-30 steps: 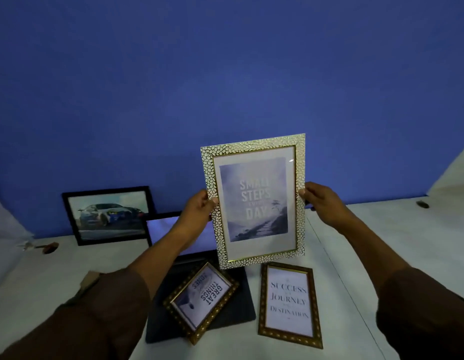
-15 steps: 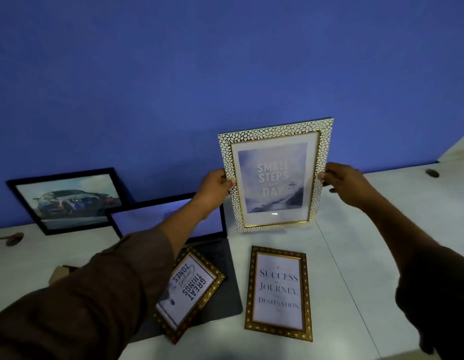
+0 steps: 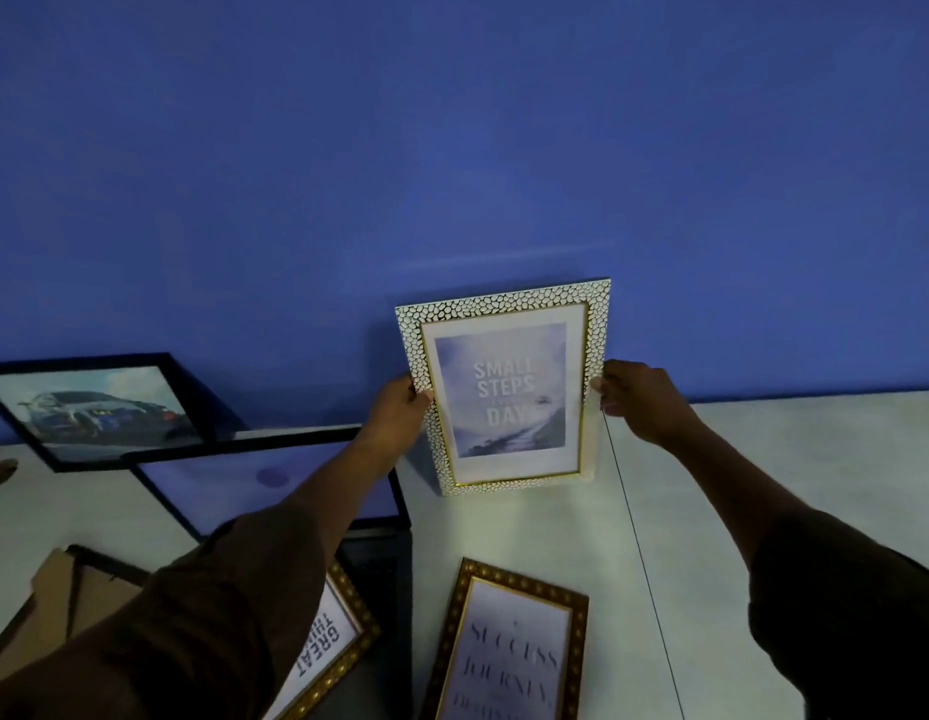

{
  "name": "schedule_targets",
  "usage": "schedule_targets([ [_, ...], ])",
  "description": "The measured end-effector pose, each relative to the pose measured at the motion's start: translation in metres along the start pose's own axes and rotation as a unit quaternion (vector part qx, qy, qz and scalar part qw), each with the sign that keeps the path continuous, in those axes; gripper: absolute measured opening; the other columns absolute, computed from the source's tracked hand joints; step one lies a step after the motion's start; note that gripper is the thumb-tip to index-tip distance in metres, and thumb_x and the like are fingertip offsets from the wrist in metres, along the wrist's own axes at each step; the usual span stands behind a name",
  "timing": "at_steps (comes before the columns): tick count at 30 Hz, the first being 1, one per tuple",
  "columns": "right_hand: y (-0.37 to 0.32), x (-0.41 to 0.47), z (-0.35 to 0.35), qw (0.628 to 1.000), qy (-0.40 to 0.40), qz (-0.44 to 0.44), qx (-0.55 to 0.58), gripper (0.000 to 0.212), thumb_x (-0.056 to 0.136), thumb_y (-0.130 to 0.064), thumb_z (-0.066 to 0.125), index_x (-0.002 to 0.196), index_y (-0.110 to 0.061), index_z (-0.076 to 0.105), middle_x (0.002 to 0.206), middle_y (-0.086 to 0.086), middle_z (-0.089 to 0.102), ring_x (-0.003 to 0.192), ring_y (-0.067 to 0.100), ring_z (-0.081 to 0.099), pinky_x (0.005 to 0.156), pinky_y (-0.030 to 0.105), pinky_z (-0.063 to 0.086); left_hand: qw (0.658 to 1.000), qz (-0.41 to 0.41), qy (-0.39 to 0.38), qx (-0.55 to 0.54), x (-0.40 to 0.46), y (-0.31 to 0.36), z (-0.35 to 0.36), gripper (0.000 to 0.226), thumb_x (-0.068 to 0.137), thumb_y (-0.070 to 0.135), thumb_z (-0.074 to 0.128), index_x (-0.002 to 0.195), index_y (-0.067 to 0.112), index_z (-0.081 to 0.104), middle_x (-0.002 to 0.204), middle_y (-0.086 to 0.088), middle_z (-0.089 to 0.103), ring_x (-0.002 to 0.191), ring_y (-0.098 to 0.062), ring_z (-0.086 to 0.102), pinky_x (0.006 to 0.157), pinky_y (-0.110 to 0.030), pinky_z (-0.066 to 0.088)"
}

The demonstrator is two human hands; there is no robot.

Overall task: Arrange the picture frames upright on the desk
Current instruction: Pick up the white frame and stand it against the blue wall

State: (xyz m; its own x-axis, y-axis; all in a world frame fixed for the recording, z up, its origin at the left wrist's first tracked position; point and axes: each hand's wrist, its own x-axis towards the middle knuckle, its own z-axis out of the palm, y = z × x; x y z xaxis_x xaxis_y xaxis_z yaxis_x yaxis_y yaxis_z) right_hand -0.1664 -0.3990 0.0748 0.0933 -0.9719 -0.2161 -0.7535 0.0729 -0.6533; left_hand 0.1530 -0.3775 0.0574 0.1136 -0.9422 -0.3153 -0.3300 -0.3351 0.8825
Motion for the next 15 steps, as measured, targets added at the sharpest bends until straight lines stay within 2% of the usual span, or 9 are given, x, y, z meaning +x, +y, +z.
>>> schedule_targets([
  [2,0.004,0.018,-0.002,1.0,-0.01,-0.015,-0.011,0.015,0.101,-0.019,0.054,0.089,-0.013,0.061,0.094,0.008,0.069,0.08,0.021,0.07,0.068,0.026,0.057,1.0,-0.005,0.021,0.001,0.011,-0.001,0.007,0.026,0.102,0.007,0.049,0.122,0.006,0.067,0.121,-0.012,0.071,0.109,-0.03,0.067,0.099,-0.045,0.052],
  [5,0.009,0.041,-0.002,0.999,-0.014,-0.035,-0.011,0.019,0.101,-0.022,0.054,0.082,-0.022,0.056,0.097,0.007,0.071,0.082,0.022,0.072,0.065,0.031,0.058,0.998,-0.023,0.053,0.013,0.028,0.0,0.014,0.028,0.101,0.009,0.047,0.122,0.011,0.067,0.12,-0.012,0.072,0.108,-0.033,0.067,0.098,-0.048,0.054],
  [7,0.011,0.049,-0.003,0.998,-0.019,-0.052,-0.029,0.016,0.1,-0.021,0.055,0.085,-0.021,0.055,0.095,0.003,0.069,0.08,0.019,0.069,0.059,0.019,0.046,0.996,-0.029,0.078,0.033,0.039,0.001,0.018,0.03,0.1,0.01,0.046,0.121,0.012,0.067,0.118,-0.013,0.072,0.107,-0.036,0.067,0.098,-0.05,0.055],
  [9,0.016,0.054,-0.003,0.997,-0.021,-0.064,-0.039,0.013,0.1,-0.02,0.057,0.087,-0.021,0.055,0.095,0.002,0.069,0.081,0.018,0.067,0.057,0.014,0.037,0.994,-0.032,0.094,0.047,0.05,0.003,0.022,0.029,0.099,0.009,0.046,0.119,0.01,0.067,0.117,-0.014,0.072,0.106,-0.037,0.067,0.097,-0.052,0.055],
  [12,0.03,0.06,-0.004,0.995,-0.02,-0.083,-0.049,0.012,0.099,-0.018,0.057,0.088,-0.02,0.054,0.105,0.009,0.074,0.089,0.023,0.072,0.059,0.012,0.038,0.993,-0.025,0.087,0.069,0.059,0.004,0.028,0.028,0.099,0.011,0.047,0.118,0.009,0.067,0.118,-0.015,0.072,0.107,-0.037,0.067,0.097,-0.053,0.054],
  [15,0.037,0.064,-0.002,0.996,-0.017,-0.081,-0.046,0.011,0.1,-0.022,0.055,0.091,-0.016,0.059,0.107,0.009,0.074,0.082,0.015,0.067,0.06,0.012,0.04,0.993,-0.028,0.089,0.072,0.058,0.002,0.029,0.026,0.101,0.013,0.047,0.119,0.008,0.065,0.12,-0.015,0.07,0.107,-0.035,0.066,0.098,-0.053,0.054],
])
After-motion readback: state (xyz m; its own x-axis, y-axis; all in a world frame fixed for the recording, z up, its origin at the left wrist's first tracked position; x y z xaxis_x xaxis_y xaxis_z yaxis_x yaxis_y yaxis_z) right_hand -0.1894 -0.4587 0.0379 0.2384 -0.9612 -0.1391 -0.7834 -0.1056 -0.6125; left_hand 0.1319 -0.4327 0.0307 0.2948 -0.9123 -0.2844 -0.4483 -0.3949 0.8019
